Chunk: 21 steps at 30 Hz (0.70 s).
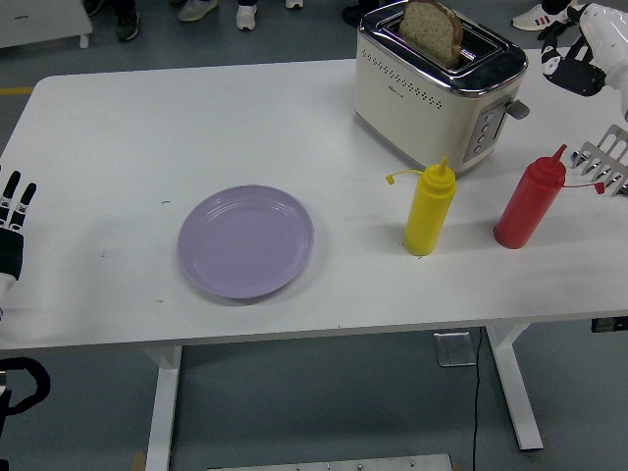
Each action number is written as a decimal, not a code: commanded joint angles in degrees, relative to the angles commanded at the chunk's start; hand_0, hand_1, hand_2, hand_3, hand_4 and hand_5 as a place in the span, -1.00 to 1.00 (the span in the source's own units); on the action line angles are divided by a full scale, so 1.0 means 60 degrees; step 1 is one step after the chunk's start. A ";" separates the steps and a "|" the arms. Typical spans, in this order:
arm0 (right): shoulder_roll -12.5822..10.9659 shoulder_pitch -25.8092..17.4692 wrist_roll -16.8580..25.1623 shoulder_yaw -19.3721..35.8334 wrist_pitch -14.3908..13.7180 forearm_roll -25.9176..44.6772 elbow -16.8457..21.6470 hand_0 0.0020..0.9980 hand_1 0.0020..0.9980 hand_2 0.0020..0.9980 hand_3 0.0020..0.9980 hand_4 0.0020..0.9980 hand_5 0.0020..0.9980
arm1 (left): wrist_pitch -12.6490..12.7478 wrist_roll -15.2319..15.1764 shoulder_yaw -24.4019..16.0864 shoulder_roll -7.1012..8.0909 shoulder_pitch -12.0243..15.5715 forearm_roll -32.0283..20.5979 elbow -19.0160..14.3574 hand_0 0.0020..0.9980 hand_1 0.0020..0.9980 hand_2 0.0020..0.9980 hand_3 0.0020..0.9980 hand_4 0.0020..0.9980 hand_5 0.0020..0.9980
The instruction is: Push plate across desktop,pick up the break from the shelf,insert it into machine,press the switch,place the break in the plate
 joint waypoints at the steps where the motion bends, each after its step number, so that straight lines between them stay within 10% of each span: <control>1: -0.0022 -0.0033 0.0005 -0.0019 0.0086 -0.0057 0.0012 -0.30 -0.13 0.28 0.15 -0.44 -0.11 | 0.0001 0.0000 0.0000 -0.0001 0.0008 0.0000 0.0001 0.63 0.72 0.84 0.69 0.30 1.00; 21: 0.0115 0.0258 0.0200 -0.0931 0.0783 -0.0253 -0.0896 -0.31 -0.14 0.25 0.13 -0.44 -0.04 | 0.0006 -0.0008 0.0000 -0.0006 0.0022 -0.0006 0.0006 0.63 0.72 0.84 0.69 0.30 1.00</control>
